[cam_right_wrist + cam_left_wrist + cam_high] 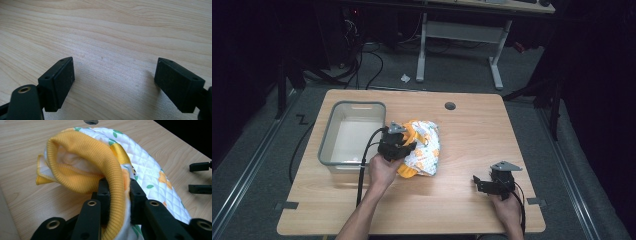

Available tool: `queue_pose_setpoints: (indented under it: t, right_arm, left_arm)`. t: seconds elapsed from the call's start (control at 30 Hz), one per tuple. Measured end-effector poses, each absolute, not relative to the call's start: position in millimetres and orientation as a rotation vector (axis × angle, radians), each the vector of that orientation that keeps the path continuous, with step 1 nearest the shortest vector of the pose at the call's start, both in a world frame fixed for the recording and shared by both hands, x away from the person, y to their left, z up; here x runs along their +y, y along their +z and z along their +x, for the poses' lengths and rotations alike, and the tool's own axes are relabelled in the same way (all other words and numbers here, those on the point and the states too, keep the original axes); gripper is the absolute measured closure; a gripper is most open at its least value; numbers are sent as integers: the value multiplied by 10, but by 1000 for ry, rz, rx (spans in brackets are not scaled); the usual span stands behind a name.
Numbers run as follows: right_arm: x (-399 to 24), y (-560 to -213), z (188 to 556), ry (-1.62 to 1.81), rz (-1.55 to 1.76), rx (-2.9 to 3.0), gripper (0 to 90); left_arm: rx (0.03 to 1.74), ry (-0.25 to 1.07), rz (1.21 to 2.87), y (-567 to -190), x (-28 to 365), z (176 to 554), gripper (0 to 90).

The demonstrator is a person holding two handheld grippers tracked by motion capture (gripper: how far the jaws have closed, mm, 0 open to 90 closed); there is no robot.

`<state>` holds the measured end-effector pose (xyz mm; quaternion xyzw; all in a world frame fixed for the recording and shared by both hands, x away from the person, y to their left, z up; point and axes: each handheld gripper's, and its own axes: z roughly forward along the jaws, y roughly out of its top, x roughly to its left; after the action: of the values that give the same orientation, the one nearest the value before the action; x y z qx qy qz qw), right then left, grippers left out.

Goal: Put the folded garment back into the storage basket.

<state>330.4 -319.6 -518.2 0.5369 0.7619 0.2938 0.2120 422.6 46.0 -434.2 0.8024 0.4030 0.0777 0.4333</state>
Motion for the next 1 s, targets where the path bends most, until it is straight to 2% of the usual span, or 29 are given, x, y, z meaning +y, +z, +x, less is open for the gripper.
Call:
queue_pose_setpoints:
  t: [1.0]
  right_arm:
    - [-3196, -5182, 3304, 816, 1492, 2116, 165]
  left_arm:
    - [1003, 315, 1963, -3927, 842, 4218, 756]
